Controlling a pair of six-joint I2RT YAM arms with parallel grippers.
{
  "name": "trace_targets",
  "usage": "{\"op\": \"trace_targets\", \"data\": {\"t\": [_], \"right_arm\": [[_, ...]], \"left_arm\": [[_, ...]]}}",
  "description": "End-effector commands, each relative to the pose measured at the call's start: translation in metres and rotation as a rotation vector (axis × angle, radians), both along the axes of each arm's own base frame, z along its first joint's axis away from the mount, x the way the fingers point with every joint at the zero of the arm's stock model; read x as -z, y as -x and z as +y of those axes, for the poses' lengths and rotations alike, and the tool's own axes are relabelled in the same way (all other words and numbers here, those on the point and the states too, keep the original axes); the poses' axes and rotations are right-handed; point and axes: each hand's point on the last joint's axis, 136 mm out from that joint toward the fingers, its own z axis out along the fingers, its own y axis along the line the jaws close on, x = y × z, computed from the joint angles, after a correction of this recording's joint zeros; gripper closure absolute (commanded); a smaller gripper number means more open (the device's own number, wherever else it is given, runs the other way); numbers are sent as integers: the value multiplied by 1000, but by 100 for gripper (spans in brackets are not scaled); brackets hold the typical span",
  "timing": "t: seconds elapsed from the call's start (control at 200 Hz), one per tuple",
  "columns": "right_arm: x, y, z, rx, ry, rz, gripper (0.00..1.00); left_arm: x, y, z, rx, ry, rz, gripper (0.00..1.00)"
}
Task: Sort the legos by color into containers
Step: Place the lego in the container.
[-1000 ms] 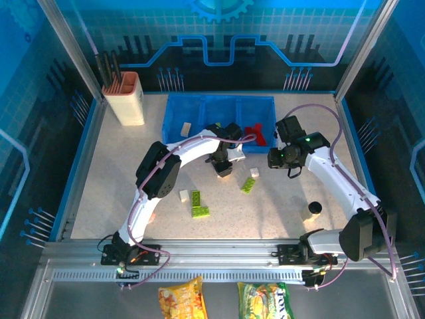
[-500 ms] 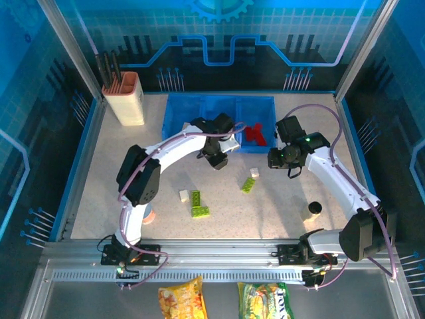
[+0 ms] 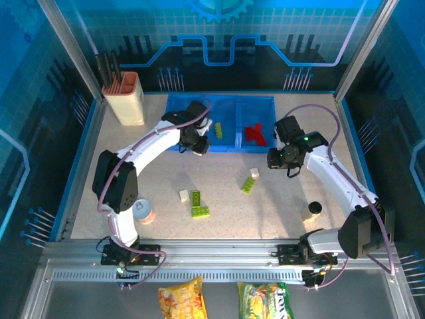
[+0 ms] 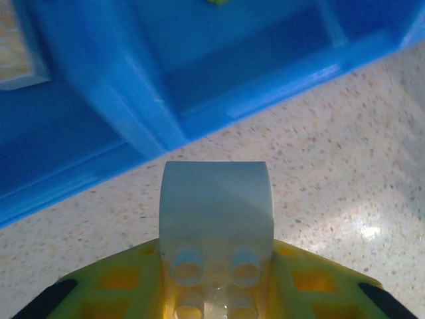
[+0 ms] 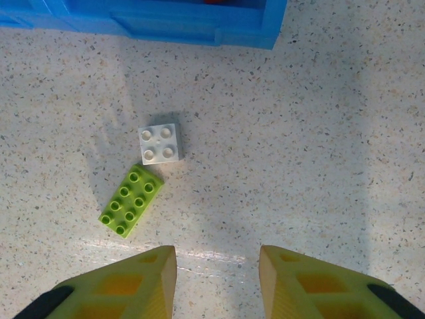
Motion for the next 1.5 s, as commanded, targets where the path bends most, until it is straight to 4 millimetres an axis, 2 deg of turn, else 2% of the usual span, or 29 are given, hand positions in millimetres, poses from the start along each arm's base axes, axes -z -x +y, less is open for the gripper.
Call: {"op": "trace_targets", "data": {"t": [0.0, 0.17, 0.3, 0.565, 0.78, 1.071, 1.496], "right_arm": [[-5, -1, 1, -6, -2, 1, 62], [-6, -1, 1, -5, -2, 0, 62], [-6, 0, 1, -3, -2, 2, 62], [-9, 4, -2, -3, 13, 2, 62], [-10, 7, -4, 3, 16, 4, 62], [-17, 9, -5, 9, 19, -2, 62], [-19, 11, -5, -1, 21, -1, 62]], "left_arm": [[-20, -11, 20, -148, 28, -46, 70], [-25, -31, 50, -206, -16, -54, 70], [-25, -52, 68, -219, -120, -90, 70], [-7, -94, 89, -233, -231, -94, 70], [3, -123, 102, -258, -252, -107, 70], [16, -139, 112, -267, -265, -103, 69], [52, -140, 122, -272, -285, -34, 68]]}}
